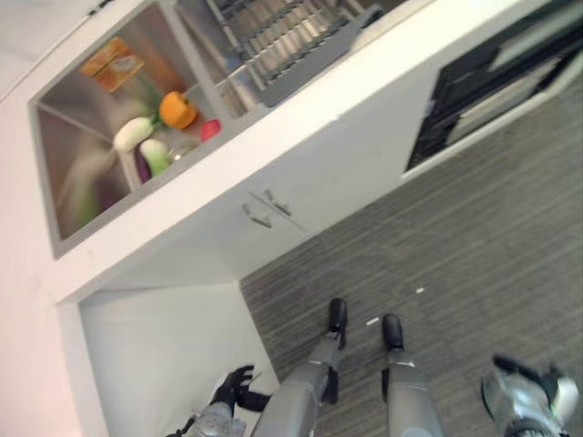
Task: Place the dishes in the dishwasher.
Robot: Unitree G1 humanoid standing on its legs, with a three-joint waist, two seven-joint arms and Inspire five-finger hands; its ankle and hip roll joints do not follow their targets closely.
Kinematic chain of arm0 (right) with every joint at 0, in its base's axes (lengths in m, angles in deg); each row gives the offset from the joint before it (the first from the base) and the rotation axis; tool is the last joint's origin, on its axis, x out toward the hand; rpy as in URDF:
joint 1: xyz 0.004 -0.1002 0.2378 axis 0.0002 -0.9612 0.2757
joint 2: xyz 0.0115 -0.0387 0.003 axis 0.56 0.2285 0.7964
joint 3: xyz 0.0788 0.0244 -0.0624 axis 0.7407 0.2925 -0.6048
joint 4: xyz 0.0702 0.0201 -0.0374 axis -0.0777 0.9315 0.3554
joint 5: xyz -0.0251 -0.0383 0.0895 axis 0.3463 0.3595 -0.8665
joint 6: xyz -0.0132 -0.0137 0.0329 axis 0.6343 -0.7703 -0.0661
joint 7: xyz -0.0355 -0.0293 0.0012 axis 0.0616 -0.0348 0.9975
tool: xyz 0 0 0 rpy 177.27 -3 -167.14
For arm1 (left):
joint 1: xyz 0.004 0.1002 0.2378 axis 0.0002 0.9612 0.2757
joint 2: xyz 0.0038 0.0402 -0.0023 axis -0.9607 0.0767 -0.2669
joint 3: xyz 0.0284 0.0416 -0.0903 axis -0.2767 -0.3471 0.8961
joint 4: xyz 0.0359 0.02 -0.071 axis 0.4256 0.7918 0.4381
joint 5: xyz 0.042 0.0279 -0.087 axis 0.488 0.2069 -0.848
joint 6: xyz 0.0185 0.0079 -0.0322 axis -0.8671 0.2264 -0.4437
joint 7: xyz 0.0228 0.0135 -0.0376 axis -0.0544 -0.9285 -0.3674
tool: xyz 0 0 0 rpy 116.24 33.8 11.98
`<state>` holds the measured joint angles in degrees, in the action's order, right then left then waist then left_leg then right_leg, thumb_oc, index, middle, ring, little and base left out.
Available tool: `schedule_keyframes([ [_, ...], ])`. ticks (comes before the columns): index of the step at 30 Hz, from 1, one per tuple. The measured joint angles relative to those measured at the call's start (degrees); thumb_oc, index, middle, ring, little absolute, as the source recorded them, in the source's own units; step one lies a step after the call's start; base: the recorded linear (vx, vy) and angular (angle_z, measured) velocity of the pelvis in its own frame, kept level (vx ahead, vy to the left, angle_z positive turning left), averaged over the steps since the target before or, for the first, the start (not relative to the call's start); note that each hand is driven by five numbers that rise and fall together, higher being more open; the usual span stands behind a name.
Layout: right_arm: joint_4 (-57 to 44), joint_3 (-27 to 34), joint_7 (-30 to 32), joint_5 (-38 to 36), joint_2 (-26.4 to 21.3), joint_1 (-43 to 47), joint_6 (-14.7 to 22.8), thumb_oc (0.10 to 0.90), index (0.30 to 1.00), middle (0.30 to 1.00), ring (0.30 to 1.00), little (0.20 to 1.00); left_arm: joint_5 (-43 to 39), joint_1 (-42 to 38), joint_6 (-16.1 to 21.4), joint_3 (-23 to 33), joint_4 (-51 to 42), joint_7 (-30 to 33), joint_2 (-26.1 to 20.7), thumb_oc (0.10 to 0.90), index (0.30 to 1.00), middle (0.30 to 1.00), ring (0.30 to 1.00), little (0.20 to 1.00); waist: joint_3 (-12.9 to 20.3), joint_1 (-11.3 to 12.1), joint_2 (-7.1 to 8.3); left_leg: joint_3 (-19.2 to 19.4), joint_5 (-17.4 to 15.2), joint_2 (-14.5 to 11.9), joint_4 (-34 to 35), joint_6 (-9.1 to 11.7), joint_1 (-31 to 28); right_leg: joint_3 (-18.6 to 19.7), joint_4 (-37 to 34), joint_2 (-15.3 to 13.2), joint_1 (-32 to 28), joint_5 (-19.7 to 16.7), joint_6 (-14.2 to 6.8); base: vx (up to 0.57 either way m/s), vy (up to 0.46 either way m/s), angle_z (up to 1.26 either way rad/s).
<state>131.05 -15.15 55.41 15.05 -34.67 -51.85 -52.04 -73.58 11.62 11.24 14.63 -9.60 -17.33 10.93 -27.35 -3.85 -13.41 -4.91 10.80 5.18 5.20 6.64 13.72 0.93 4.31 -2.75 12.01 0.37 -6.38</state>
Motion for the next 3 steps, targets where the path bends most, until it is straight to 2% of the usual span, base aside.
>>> schedule_keyframes([
  [1, 4.46, -4.9, -2.23, 0.46, 0.26, -1.85, -0.11, 0.8, 0.9, 0.9, 0.9, 0.9, 0.06, -0.76, -0.29, 1.07, 2.07, 0.53, -0.72, 0.8, 0.9, 0.9, 0.9, 0.9, 0.02, -0.21, 1.09, 0.83, -0.83, -0.49, 0.01, -0.64, -2.17, 0.48, -1.84, 0.31, -2.82, -0.71, 0.31, 0.04, -0.059, -0.43],
  [2, 8.11, -9.55, -4.9, 0.77, 1.07, -2.16, -1.74, 0.8, 0.9, 0.9, 0.9, 0.9, 0.05, -1.1, -0.41, 1.32, 3.32, 1.14, -1.98, 0.8, 0.9, 0.9, 0.9, 0.9, 0.56, 0.59, 2.55, 2.0, -1.29, -1.09, 0.22, -1.35, -4.07, 0.71, -3.91, 0.57, -5.25, -1.67, 0.53, 0.02, -0.033, -0.4],
  [3, 8.11, -9.55, -4.9, 0.77, 1.07, -2.16, -1.74, 0.8, 0.9, 0.9, 0.9, 0.9, 0.05, -1.1, -0.41, 1.32, 3.32, 1.14, -1.98, 0.8, 0.9, 0.9, 0.9, 0.9, 0.56, 0.59, 2.55, 2.0, -1.29, -1.09, 0.22, -1.35, -4.07, 0.71, -3.91, 0.57, -5.25, -1.67, 0.53, 0.03, -0.049, -0.43],
])
